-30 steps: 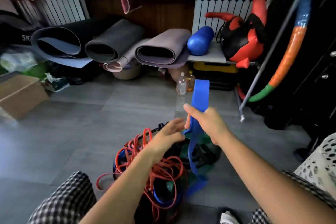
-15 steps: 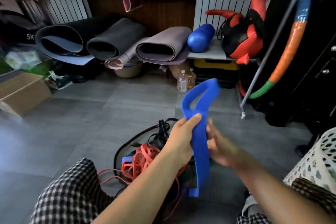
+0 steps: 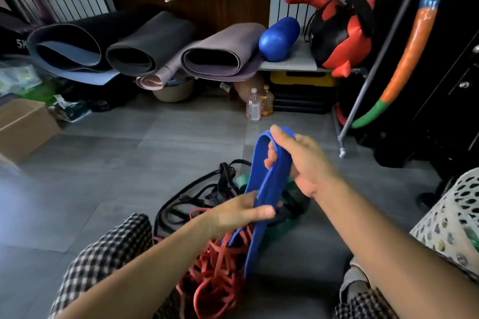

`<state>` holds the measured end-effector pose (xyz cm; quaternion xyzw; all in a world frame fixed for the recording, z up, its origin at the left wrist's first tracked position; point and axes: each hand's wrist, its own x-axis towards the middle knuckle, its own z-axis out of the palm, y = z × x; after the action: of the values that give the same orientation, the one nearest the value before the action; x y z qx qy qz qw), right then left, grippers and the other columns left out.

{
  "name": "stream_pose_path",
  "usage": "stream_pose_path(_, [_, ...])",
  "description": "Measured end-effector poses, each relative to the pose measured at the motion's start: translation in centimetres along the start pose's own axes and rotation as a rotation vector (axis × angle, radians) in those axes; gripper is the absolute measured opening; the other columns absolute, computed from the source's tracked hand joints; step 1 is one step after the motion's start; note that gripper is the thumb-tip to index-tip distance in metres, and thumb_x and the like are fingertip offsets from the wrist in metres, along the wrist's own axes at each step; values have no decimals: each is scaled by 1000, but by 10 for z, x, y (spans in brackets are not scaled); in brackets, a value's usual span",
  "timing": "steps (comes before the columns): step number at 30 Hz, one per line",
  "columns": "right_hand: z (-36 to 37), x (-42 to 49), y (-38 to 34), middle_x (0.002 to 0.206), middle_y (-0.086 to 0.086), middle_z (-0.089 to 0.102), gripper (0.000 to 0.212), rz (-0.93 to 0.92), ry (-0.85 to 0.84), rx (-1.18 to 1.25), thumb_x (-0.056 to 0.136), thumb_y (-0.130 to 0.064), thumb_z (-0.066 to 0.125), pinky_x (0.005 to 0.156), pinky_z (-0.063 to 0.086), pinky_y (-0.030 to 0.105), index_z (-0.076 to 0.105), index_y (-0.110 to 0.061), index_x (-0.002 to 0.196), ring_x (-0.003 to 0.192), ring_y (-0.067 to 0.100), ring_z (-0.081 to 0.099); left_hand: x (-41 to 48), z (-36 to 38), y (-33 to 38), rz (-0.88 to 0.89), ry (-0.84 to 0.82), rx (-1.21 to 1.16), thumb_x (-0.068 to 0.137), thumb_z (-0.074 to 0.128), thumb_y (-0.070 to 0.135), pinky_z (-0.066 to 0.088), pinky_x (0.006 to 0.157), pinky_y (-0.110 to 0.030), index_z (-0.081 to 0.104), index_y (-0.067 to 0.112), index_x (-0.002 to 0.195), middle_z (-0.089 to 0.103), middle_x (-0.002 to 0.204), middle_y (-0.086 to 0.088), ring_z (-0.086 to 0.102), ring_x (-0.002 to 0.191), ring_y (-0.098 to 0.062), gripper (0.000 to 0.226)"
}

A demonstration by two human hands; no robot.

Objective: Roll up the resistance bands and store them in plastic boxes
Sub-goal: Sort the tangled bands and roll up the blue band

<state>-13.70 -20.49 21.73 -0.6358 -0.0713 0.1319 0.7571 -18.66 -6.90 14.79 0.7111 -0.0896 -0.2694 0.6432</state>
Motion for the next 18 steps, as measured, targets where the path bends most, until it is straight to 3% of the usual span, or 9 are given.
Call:
stream_pose_path(2, [7, 15, -12, 49, 1, 57, 32, -4, -45, 71, 91, -29, 53, 62, 51, 27, 55, -7, 67, 48, 14, 55, 9, 10, -3, 52, 146, 53, 85, 64, 21, 49, 78, -19, 59, 22, 89, 66, 85, 8, 61, 76, -2, 6])
stream_pose_path(5, [3, 37, -11, 86, 7, 69, 45, 13, -192, 72, 82, -47, 48, 83, 51, 32, 57, -7, 100, 78, 17, 65, 21, -1, 10, 139, 367, -168, 88, 57, 25, 46, 63, -28, 57, 10, 71, 59, 55, 2, 55, 53, -14, 22])
stream_pose_path(7, [-10, 42, 10, 100, 4, 65, 54, 44, -327, -1, 80, -53, 47, 84, 52, 31, 52, -11, 114, 83, 12, 62, 25, -13, 26, 213, 361, -357, 88, 55, 25, 48, 61, -30, 54, 7, 74, 56, 54, -3, 54, 53, -19, 23])
stream_pose_path(9, [-17, 34, 48, 88, -12, 64, 29, 93, -473, -86, 86, -37, 49, 75, 47, 20, 51, -15, 106, 77, 0, 60, 32, -26, 38, 228, 369, -531, 93, 48, 22, 50, 58, -28, 51, 5, 76, 54, 56, -5, 54, 54, -19, 25])
stream_pose_path(10, [-18, 30, 69, 92, -19, 65, 22, 157, -521, -130, 85, -26, 52, 79, 46, 16, 51, -21, 106, 85, -7, 60, 36, -31, 44, 213, 356, -608, 94, 45, 22, 52, 59, -28, 51, 5, 77, 54, 58, -5, 56, 56, -20, 25])
stream_pose_path(12, [-11, 29, 102, 107, -12, 64, 32, 201, -532, -304, 79, -23, 66, 89, 46, 18, 55, -23, 109, 100, -7, 58, 44, -39, 47, 186, 300, -645, 95, 43, 23, 55, 67, -30, 52, 3, 77, 58, 64, -6, 61, 64, -21, 28])
stream_pose_path(14, [-1, 34, 108, 84, -3, 65, 8, 146, -398, -389, 82, -18, 69, 78, 46, 13, 62, -14, 84, 76, -6, 61, 47, -48, 46, 163, 295, -585, 94, 43, 24, 57, 74, -34, 57, -1, 83, 65, 75, -10, 66, 74, -24, 30])
stream_pose_path(16, [7, 46, 100, 59, -2, 61, 26, 61, -239, -387, 86, -14, 63, 62, 44, 10, 59, -12, 60, 54, 0, 56, 48, -68, 44, 132, 330, -519, 89, 44, 35, 55, 82, -36, 59, -1, 97, 69, 92, -13, 67, 87, -25, 40])
stream_pose_path(18, [8, 55, 85, 46, -3, 58, 33, -22, -78, -300, 83, -21, 64, 58, 44, 16, 57, -15, 52, 49, 9, 54, 50, -91, 35, 51, 383, -420, 83, 42, 49, 52, 87, -35, 57, -1, 112, 67, 110, -15, 64, 100, -24, 60])
